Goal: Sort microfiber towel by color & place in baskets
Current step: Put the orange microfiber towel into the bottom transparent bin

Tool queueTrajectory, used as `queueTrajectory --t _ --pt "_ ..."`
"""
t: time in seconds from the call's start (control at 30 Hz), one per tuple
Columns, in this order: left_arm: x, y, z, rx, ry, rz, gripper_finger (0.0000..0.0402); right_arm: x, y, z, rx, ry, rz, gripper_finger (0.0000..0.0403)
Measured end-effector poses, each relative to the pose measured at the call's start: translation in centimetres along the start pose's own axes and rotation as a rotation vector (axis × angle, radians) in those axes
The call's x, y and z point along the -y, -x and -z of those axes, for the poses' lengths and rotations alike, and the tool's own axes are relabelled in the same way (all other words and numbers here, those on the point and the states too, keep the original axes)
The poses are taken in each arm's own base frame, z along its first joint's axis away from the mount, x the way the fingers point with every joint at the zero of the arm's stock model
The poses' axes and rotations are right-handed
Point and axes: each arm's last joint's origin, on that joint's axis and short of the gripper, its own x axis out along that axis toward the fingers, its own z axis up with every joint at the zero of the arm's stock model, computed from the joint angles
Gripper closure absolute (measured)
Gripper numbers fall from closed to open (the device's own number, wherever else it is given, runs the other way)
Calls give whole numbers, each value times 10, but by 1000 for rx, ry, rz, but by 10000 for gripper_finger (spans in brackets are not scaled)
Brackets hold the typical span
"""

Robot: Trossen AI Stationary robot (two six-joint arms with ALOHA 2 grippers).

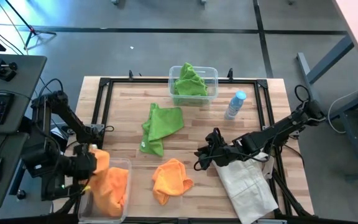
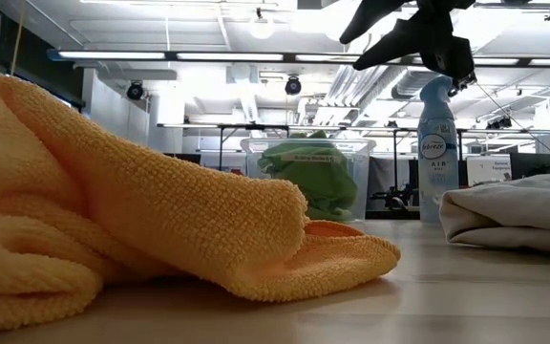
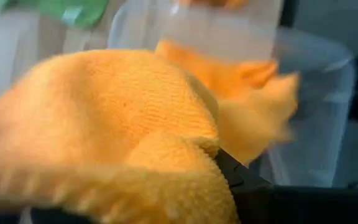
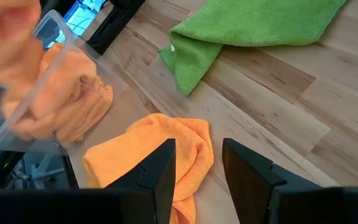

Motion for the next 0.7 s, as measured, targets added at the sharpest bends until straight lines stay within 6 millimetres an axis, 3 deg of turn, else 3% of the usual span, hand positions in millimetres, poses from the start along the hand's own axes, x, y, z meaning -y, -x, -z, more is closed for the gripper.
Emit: queueTrajectory --t 0.13,0.3,0.47,0.7 --pt "11 -7 -3 137 -41 109 401 0 0 0 0 -2 1 275" --pt "35 -29 4 52 -155 234 401 0 0 0 0 -7 2 275" --pt "37 -70 15 -35 -163 114 401 0 0 0 1 -11 2 275" --pt "33 -131 10 -259 -191 -36 401 0 0 -1 17 -18 9 275"
